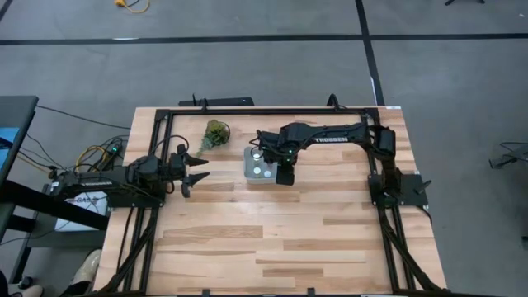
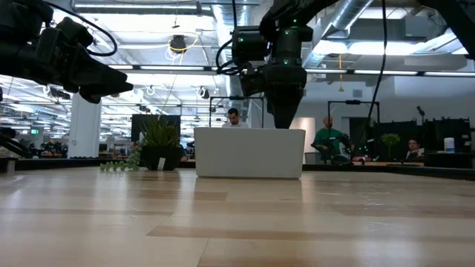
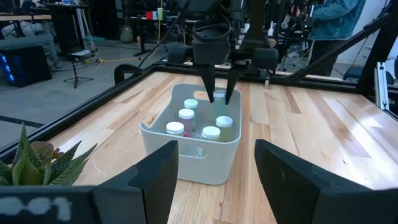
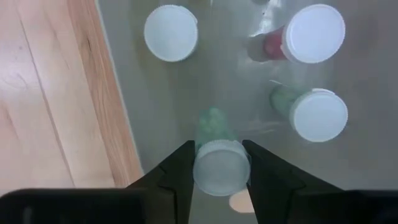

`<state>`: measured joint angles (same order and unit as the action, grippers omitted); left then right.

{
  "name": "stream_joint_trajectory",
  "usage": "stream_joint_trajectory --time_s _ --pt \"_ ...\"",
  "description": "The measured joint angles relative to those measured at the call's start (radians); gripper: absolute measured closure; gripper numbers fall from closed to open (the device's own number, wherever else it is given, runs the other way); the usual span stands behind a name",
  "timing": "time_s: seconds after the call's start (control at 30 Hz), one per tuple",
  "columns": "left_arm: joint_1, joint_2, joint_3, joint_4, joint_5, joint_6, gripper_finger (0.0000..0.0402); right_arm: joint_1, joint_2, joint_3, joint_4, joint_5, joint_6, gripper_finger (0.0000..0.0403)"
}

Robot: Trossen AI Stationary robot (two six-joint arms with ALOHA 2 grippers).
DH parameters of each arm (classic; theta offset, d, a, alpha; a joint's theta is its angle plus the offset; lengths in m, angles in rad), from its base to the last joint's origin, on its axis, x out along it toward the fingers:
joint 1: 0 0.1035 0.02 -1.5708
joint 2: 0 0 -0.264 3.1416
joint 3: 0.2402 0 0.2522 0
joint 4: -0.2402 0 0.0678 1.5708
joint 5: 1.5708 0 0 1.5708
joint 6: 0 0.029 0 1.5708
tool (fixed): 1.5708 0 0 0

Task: Pick and place pill bottles into a basket
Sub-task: Put the blue pill bottle into the gray bin, then return to Home Position

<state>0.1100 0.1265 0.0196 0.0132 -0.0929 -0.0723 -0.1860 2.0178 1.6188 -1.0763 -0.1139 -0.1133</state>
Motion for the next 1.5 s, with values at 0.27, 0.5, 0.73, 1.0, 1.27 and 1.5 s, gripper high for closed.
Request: stream_joint_trajectory --time_s 0.27,0.5,0.73,1.0,1.27,1.5 --pt "0.000 0.000 0.000 0.000 0.000 0.000 0.0200 0.000 0.000 -0.004 0.021 0.000 0.000 0.0284" --pt "0.000 0.000 0.000 0.000 0.000 0.000 0.0200 -0.006 0.000 -0.005 0.020 0.003 0.000 0.0282" --pt "0.000 0.000 0.000 0.000 0.000 0.000 0.0200 -0.006 0.000 -0.005 0.028 0.003 0.007 0.0281" --pt "0.000 0.000 0.000 0.000 0.000 0.000 0.0200 -0.006 0.000 -0.005 0.039 0.003 0.008 0.0280" --pt "0.000 0.000 0.000 0.000 0.000 0.000 0.0200 -0.006 0.000 -0.005 0.042 0.003 0.008 0.0241" --pt "0.000 0.000 0.000 0.000 0.000 0.000 0.0200 -0.007 0.000 -0.005 0.042 0.008 0.018 0.0194"
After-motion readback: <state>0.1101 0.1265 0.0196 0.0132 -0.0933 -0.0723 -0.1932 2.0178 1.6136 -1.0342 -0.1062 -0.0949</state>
